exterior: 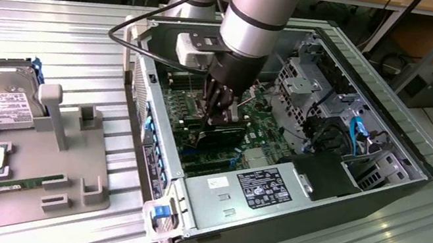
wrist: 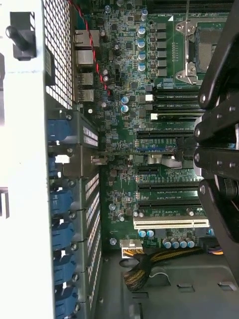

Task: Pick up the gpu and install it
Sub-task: 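Insert the gpu into the slot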

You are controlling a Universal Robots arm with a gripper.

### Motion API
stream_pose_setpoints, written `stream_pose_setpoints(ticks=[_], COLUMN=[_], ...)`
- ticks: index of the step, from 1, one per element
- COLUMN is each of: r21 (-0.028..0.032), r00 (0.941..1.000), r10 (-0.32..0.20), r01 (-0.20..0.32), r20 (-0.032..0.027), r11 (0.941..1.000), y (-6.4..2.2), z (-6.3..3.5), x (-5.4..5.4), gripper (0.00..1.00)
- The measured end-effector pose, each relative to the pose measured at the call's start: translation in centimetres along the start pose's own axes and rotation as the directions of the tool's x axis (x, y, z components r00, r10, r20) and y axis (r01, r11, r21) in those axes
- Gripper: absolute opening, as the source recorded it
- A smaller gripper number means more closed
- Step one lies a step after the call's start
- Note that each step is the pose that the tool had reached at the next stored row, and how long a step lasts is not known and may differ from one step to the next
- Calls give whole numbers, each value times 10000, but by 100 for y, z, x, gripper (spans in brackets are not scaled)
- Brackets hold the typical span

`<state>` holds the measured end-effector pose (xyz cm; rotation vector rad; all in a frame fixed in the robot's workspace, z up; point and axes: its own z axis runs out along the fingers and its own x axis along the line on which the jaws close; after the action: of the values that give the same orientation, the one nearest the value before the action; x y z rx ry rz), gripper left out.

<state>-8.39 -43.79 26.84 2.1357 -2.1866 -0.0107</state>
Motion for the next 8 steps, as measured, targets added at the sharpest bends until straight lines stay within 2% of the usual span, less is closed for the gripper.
stream_pose_setpoints(ticks=[4,5,8], r21=[-1,10,2], r00=[10000,10000,10000], r10=[0,-1,-1], r01=[0,1,1], r20=[-3,17,2], r11=[10000,10000,10000], y=[0,0,13], z=[2,-17,-217], x=[0,-1,12], gripper=[11,11,11])
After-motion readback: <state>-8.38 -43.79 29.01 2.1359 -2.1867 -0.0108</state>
